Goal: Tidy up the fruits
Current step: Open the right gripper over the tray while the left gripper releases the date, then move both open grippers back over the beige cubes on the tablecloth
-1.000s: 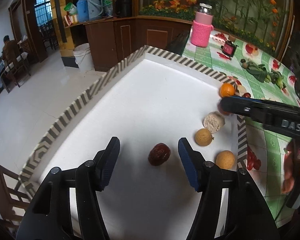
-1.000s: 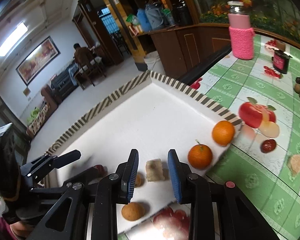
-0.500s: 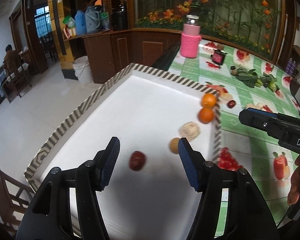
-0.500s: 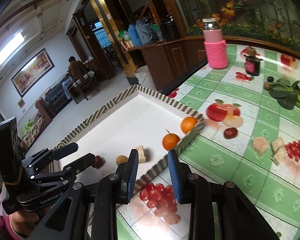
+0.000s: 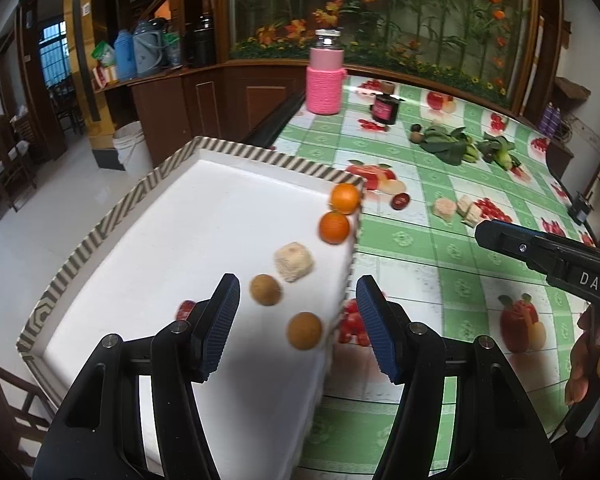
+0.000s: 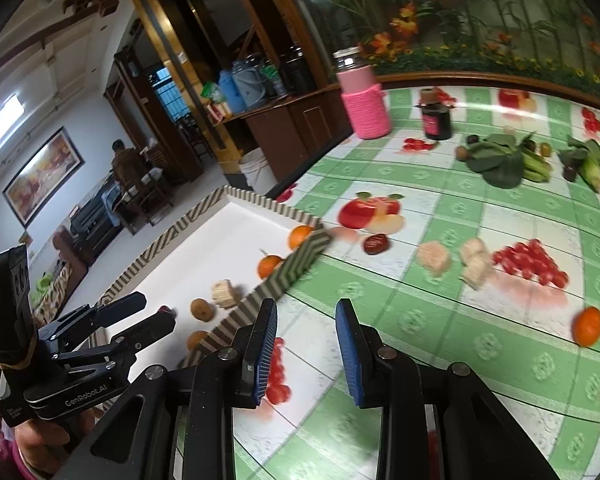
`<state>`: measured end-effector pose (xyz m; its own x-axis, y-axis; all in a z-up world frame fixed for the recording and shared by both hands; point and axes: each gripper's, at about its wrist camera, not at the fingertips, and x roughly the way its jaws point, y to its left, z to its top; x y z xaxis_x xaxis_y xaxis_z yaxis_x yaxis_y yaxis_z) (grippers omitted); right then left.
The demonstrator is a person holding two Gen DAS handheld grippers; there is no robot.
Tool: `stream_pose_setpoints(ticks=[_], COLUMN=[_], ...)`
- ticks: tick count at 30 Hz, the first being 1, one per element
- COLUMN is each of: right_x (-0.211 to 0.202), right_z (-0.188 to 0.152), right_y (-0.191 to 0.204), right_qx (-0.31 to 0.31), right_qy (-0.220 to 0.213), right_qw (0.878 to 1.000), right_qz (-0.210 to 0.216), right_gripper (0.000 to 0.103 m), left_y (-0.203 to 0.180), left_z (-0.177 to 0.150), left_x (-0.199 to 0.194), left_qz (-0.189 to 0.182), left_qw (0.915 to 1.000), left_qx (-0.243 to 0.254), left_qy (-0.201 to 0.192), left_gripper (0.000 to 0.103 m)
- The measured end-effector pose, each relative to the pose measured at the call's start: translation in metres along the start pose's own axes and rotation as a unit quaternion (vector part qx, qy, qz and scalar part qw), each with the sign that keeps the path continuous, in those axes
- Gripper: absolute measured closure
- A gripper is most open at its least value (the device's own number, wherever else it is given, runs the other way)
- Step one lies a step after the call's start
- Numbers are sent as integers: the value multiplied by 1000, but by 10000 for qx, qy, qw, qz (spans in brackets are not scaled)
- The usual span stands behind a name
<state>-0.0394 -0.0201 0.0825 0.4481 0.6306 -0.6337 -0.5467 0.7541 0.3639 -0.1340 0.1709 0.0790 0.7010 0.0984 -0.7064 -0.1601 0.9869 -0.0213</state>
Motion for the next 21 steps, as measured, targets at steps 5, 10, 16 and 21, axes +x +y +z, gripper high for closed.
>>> stream_pose_setpoints(ticks=[5, 10, 16, 21], right_x=[-16, -39, -59, -65], right_z=[-5, -13, -25, -37], right_y=[-16, -38, -78, -103], right_qx=[113, 254, 548, 850], right_qy=[-88, -197, -202, -173], right_qw=[9998, 9983, 9930, 9901], right_qz=[-139, -492, -1022, -1102], right_gripper=[74, 74, 74, 74], left_y=[-13, -22, -38, -55], left_z=[2, 4, 9, 12], left_x=[2, 7, 18, 25], left_qz=[-140, -330, -521, -639], left_qw=[9999, 9994, 9984, 9975], left_qx=[63, 17, 22, 134], left_qy=[32, 115, 203, 280], left_gripper=[42, 42, 42, 42])
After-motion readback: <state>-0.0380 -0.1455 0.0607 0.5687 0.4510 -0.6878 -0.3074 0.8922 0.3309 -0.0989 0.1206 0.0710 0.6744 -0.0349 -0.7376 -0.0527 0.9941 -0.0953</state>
